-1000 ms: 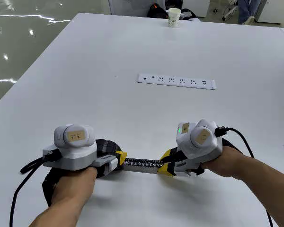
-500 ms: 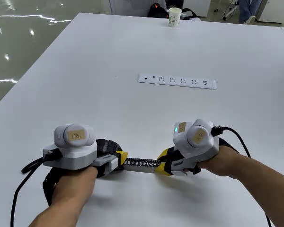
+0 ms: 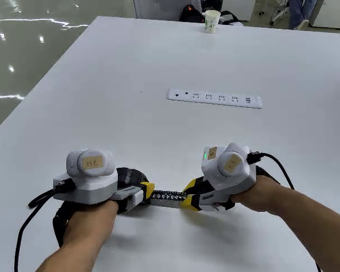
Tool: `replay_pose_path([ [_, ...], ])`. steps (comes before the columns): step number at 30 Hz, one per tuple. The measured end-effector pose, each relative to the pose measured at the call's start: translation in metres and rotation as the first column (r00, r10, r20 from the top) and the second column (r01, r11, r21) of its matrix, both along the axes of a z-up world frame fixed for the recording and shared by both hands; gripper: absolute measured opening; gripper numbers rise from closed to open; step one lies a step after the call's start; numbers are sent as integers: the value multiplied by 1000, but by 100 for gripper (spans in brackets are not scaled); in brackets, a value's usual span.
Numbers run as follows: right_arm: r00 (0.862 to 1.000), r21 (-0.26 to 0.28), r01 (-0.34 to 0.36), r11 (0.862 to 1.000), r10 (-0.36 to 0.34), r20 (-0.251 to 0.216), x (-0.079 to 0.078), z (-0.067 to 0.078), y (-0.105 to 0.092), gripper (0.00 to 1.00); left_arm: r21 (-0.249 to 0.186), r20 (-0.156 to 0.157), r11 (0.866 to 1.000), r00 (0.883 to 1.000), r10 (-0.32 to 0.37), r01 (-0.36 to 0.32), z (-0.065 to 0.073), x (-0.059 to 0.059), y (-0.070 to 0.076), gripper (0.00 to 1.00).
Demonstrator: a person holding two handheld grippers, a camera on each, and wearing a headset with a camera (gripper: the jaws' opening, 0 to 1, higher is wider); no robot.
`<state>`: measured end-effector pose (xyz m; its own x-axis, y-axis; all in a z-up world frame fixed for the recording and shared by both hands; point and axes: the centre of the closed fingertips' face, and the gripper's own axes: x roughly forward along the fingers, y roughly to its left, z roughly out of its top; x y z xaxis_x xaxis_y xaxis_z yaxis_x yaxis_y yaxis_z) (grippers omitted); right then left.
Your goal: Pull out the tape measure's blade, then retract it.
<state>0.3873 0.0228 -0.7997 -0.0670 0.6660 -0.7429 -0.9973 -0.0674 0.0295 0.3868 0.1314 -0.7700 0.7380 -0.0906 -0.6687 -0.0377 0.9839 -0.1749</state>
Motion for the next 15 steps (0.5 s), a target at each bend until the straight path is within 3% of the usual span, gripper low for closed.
replay_pose_path([
  [15,1000,14,-15,1000,15,-4,-5,1,20,11,-11,-1,1000,1000,-3,3,1,-1,1,56],
])
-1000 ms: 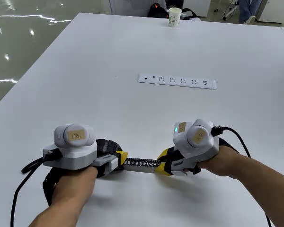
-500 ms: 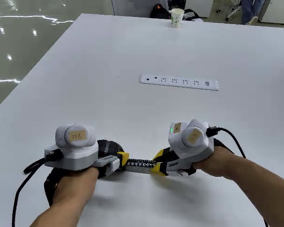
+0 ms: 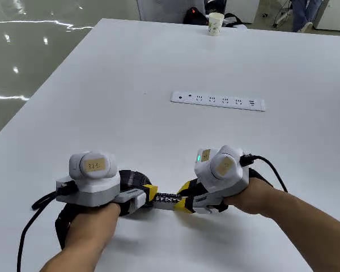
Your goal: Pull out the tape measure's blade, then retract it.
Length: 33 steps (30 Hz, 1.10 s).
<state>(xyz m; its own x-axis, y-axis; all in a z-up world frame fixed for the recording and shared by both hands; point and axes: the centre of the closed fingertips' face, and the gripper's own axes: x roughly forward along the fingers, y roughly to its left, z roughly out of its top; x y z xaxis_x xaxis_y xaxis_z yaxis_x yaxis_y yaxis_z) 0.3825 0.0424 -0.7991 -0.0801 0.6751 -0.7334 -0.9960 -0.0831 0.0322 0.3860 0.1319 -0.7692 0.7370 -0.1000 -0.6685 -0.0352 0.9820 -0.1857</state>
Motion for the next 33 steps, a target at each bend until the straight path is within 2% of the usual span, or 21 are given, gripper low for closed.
replay_pose_path([
  [23,1000,18,-23,1000,23,-7,-6,-1,32,11,-13,1,1000,1000,1,-1,0,-1,2,56],
  [33,999,16,-47,999,47,7,-8,-3,40,11,-11,1,1000,1000,-1,1,-1,-1,2,56],
])
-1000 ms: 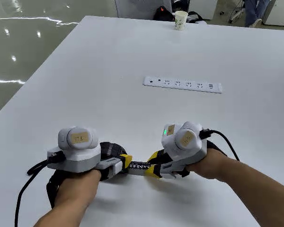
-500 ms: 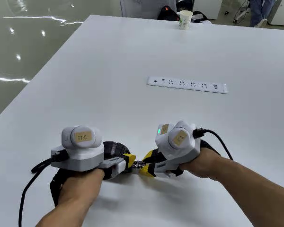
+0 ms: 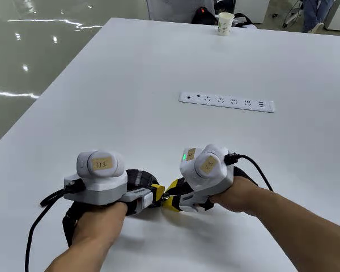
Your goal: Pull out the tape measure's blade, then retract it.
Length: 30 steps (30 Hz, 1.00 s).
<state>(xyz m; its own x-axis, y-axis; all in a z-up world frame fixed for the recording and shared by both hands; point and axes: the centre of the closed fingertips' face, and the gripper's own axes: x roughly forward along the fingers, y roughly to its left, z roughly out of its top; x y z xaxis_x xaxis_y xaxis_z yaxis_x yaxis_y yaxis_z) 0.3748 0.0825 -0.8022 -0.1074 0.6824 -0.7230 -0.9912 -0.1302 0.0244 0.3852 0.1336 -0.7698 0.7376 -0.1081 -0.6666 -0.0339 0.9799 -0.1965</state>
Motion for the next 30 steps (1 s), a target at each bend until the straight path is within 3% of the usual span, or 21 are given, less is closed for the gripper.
replay_pose_path([
  [14,998,-9,-42,999,43,39,-3,-2,0,11,23,2,1000,1000,-9,8,-1,-1,-3,57],
  [30,998,-23,-44,999,45,38,-3,-2,0,12,31,-9,999,1000,-21,21,-1,-1,-3,58],
])
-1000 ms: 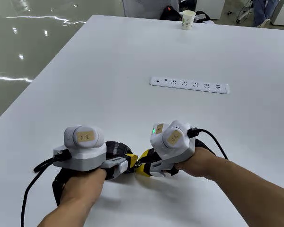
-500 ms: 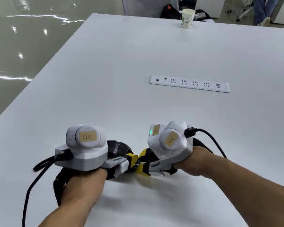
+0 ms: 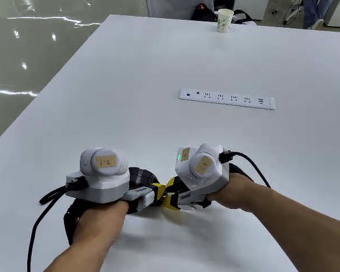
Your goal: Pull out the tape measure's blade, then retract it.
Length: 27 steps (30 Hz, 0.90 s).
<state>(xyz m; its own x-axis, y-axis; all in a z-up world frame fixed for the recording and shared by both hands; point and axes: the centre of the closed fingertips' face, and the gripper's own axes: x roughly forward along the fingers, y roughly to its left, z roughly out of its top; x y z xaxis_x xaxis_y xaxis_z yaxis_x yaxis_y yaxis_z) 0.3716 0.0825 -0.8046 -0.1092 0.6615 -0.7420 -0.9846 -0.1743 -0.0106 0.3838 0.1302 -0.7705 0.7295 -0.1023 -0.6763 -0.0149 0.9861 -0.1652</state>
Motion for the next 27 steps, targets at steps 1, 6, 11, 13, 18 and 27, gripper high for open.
replay_pose_path([
  [1,1000,0,0,1000,0,1,0,0,0,12,0,-1,1000,1000,-1,1,0,0,0,58],
  [6,1000,-2,3,1000,-3,1,1,0,0,12,1,-3,1000,1000,-2,2,0,0,0,58],
  [11,1000,-4,9,1000,-9,4,1,0,-1,12,0,-3,1000,1000,-2,2,0,1,0,59],
  [13,1000,-3,14,1000,-14,6,2,0,-1,14,0,-4,1000,1000,-2,2,0,1,0,59],
  [18,1000,-3,18,1000,-18,10,4,1,-2,15,0,-5,1000,1000,-4,4,0,1,-1,59],
  [27,999,0,47,999,-47,20,7,7,-8,18,49,-5,997,999,-51,51,4,1,-1,59],
])
